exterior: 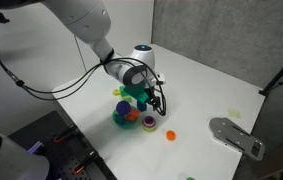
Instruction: Put the purple cup into the stack off cups
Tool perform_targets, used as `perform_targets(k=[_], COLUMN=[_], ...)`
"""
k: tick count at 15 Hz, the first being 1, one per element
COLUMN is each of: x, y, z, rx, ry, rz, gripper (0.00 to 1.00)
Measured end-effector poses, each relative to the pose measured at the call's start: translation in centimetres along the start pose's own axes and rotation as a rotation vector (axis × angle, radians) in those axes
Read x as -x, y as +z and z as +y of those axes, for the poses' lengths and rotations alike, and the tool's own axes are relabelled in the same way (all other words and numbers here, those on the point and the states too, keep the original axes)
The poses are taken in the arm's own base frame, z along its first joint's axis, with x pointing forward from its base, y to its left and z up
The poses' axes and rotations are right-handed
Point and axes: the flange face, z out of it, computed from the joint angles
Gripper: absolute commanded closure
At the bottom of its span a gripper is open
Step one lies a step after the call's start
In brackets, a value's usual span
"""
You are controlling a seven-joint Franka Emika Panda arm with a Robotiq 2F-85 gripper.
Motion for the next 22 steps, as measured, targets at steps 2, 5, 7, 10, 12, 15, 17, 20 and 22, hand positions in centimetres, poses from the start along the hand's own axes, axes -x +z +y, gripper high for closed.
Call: perform_targets(k=[2, 5, 7, 10, 12, 15, 17, 20, 22], x=[-0.1, 0.1, 0.5, 1.5, 2.4, 4.2, 5.5, 7.5, 8.8], y=[-2.0, -5.4, -7.7, -11.2, -13.7, -17.8, -20.7, -25.4, -28.3], z=[0.2, 0.5, 0.7, 1.1, 1.5, 2.0, 2.2, 2.5, 3.0], rx=[-0.005, -0.016, -0.025, -0.039, -0.049, -0.066, -0.076, -0.065, -0.023], ry=[0.015, 0.04, 0.058, 0.08, 0.088, 0.096, 0.097, 0.084, 0.064], rz=[-0.006, -0.037, -0.067, -0.119, -0.147, -0.174, -0.181, -0.18, -0.172], gripper=[0.0, 0.0, 0.0, 0.0, 0.0, 0.0, 0.0, 0.0, 0.0])
